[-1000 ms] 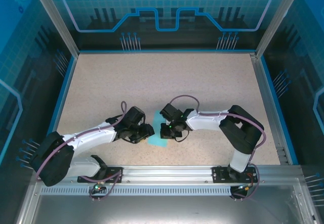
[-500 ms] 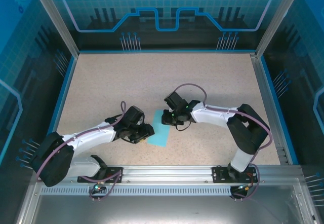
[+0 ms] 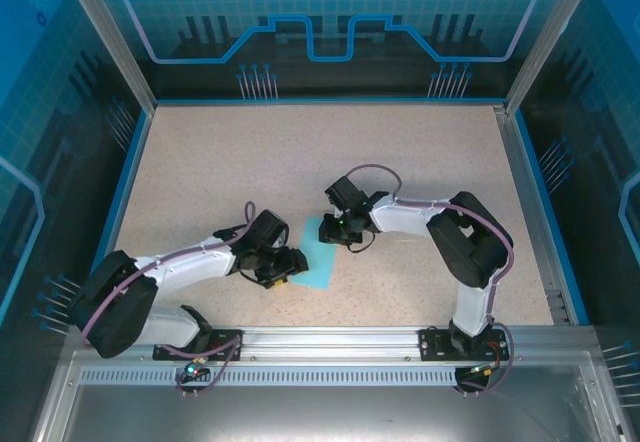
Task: Fold a paper plane with a square sheet of paper (pick it up from the middle)
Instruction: Fold the triangle a second time at the center of the table.
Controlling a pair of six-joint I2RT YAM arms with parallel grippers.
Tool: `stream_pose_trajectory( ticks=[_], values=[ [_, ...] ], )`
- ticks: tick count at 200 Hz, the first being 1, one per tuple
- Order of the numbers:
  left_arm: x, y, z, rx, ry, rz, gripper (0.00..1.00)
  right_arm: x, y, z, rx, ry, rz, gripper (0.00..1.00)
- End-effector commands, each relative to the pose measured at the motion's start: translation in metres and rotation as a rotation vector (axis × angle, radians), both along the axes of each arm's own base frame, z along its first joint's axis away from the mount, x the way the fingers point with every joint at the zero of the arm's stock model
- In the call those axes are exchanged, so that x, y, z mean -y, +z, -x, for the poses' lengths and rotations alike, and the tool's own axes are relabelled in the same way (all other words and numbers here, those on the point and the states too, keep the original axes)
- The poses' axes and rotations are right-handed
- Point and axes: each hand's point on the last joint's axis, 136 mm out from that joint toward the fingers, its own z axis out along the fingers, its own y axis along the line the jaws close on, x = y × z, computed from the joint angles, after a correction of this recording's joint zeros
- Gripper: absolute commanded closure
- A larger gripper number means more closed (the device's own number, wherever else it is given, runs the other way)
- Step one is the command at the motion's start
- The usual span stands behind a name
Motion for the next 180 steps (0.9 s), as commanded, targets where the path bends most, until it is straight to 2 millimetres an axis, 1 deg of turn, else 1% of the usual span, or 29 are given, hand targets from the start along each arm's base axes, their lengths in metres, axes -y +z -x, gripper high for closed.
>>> stream_pose_trajectory(
  ticks=[1, 41, 76, 119, 180],
  values=[
    [0.008, 0.007, 0.0, -0.014, -0.042, 0.033, 0.38, 0.019, -0.027, 0.005, -0.055, -0.014, 0.067, 0.74],
    [0.011, 0.005, -0.002, -0.024, -0.051, 0.032, 0.36, 0.025, -0.04, 0.009, -0.088, -0.025, 0.084, 0.75],
    [0.01, 0.003, -0.003, -0.033, -0.049, 0.021, 0.33, 0.027, -0.046, 0.011, -0.102, -0.024, 0.092, 0.76],
    [0.013, 0.001, -0.005, -0.039, -0.049, 0.02, 0.31, 0.027, -0.049, 0.012, -0.108, -0.026, 0.088, 0.76],
    [0.02, 0.001, -0.008, -0.043, -0.062, 0.046, 0.31, 0.03, -0.052, 0.014, -0.113, -0.025, 0.093, 0.77]
  ],
)
